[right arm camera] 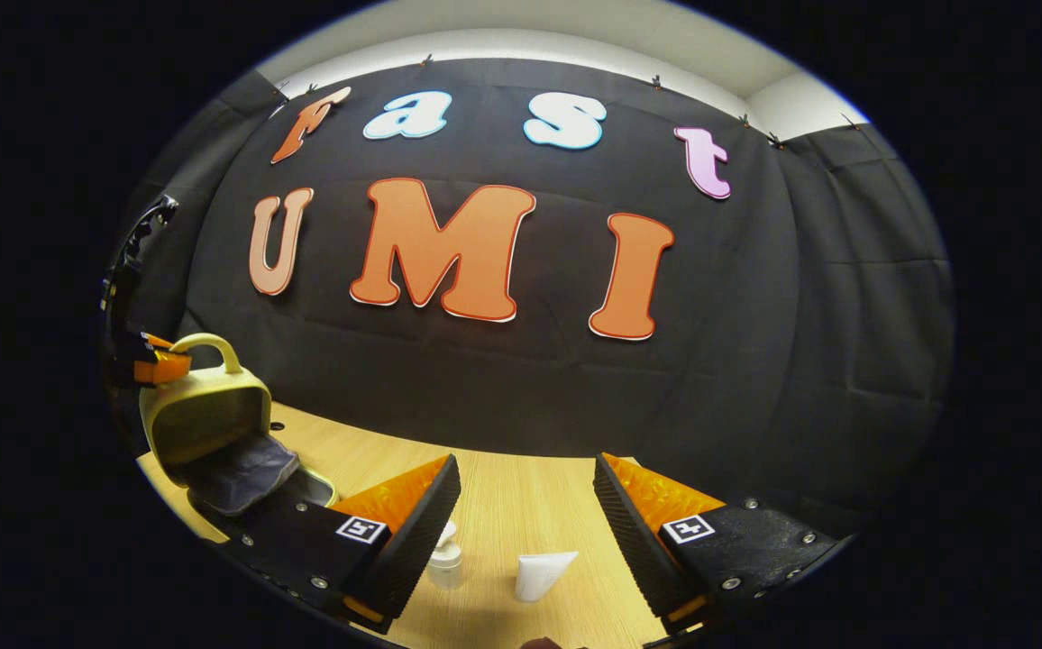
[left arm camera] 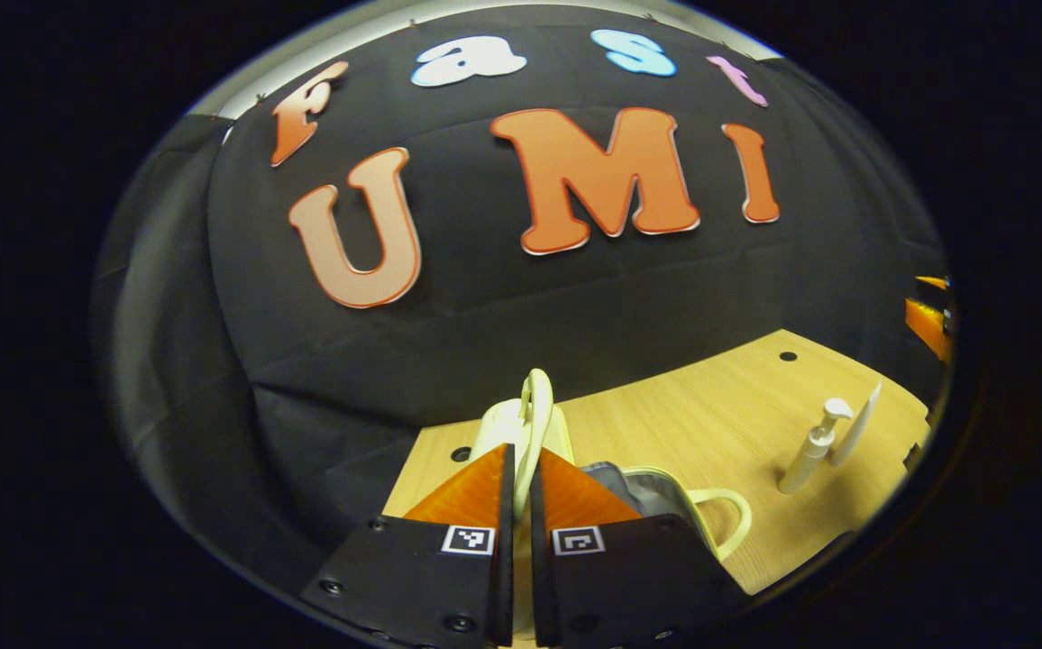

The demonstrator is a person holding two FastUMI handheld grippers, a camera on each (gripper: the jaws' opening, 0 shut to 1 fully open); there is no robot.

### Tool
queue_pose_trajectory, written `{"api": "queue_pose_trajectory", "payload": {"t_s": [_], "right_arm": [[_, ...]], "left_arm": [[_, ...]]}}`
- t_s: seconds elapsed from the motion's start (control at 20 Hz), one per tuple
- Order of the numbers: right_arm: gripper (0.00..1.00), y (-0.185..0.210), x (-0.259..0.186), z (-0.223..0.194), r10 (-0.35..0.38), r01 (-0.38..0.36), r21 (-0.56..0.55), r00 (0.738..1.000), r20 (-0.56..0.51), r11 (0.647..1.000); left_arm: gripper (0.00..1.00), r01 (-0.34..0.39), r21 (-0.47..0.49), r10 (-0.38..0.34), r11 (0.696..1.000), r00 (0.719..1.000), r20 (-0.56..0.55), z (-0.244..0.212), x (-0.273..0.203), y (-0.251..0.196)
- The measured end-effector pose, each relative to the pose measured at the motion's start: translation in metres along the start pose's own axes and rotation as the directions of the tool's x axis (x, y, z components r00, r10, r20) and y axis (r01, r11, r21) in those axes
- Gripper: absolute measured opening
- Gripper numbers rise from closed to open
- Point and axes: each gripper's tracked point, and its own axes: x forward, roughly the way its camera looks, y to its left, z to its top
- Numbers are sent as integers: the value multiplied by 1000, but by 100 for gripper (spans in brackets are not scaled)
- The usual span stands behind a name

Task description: First open the suitcase, pack the skin care products into it, and then close the suitcase.

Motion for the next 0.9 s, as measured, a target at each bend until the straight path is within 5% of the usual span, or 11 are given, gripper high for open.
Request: {"api": "queue_pose_trajectory", "payload": {"t_s": [0.45, 0.9], "right_arm": [[96, 34, 0, 0, -13, 13, 2, 999, -33, 1000], [96, 73, -1, 5, -62, 59, -42, 996, -64, 997]], "left_arm": [[9, -144, 60, 146, 988, 989, -31, -45, 7, 119], [10, -173, -96, 159, 980, 978, -137, -143, 41, 215]]}}
